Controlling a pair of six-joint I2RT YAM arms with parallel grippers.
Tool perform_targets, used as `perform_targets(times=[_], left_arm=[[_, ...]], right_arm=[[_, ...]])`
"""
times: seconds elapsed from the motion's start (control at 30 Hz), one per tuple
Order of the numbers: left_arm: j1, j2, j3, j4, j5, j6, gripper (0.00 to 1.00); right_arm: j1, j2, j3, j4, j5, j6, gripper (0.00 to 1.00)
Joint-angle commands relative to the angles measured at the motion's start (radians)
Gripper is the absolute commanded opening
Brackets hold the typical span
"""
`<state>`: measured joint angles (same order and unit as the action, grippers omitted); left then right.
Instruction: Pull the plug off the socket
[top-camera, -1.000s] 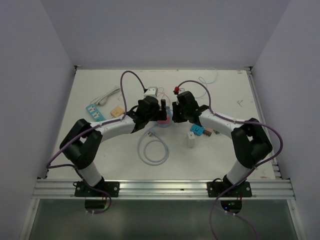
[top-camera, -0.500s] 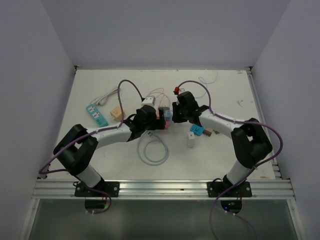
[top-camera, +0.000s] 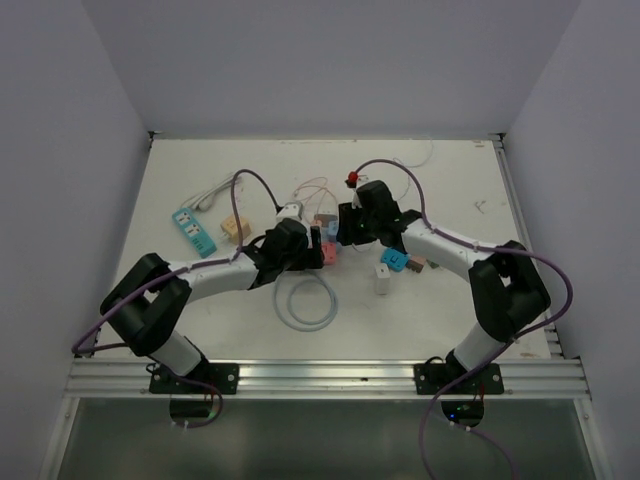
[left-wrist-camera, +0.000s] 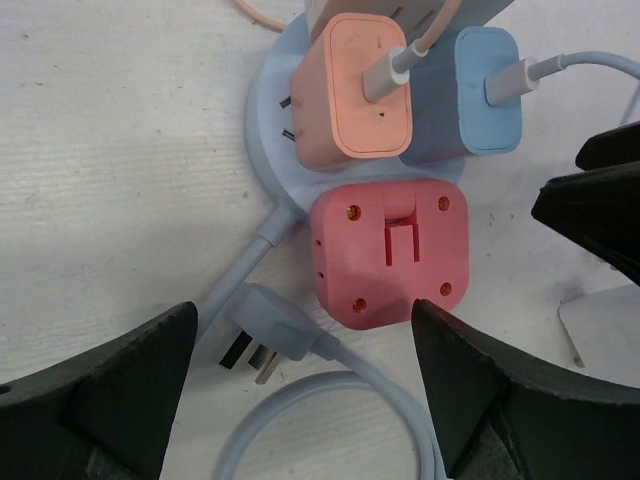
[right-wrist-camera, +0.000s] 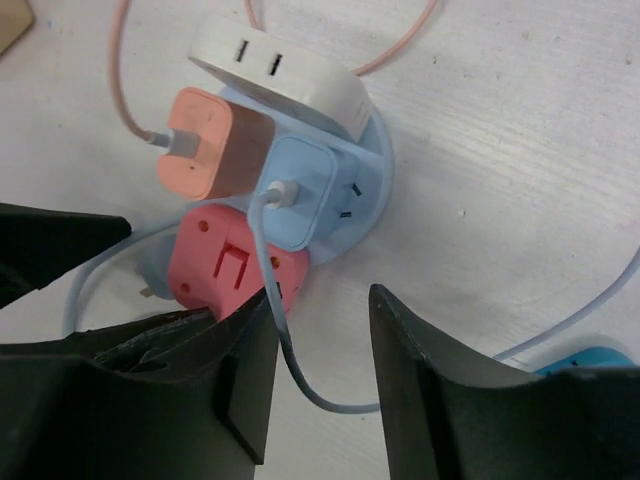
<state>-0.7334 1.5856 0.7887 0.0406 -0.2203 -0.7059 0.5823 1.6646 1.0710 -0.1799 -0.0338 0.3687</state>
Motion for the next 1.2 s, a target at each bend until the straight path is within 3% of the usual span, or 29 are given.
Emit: perform_targets(times=[0.0,0.1,0.2,0.43,0.73,0.93,1.17], left_arm=[[0.002,-0.088,-0.012,-0.028,-0.017,0.003,0.92],[0.002,-0.131,-0.016,-0.038,-0.019,0.017,0.93],[0.002,-0.168,-0.028,-0.039,-0.016,0.028,0.94],[0.003,-0.180,-0.068,-0.039,-0.010,0.048,0.93],[0.003,-0.176,-0.111,-0.016,0.006,0.057,0.87],[0.003,-0.115,-0.106,0.007,0.004,0.065,0.79],[0.014,-0.047,-0.091,-0.013,-0.005,0.075,0.55]], right_arm=[[-0.002,-0.092,0.033,-0.018,-0.095,-0.040,0.49],[-0.002,-0.121,0.081,-0.068,-0.142,-0.068,0.61],[-0.001,-0.135,0.135,-0.113,-0.150,-0.099,0.67],[-0.004,-0.028,0.295,-0.158,0.003,-0.175,0.67],[-0.012,0.168,0.398,-0.136,0.012,-0.198,0.67],[-0.025,0.231,0.422,-0.127,0.028,-0.206,0.67],[-0.052,0.274,0.448,-0.110,0.029,-0.186,0.66]])
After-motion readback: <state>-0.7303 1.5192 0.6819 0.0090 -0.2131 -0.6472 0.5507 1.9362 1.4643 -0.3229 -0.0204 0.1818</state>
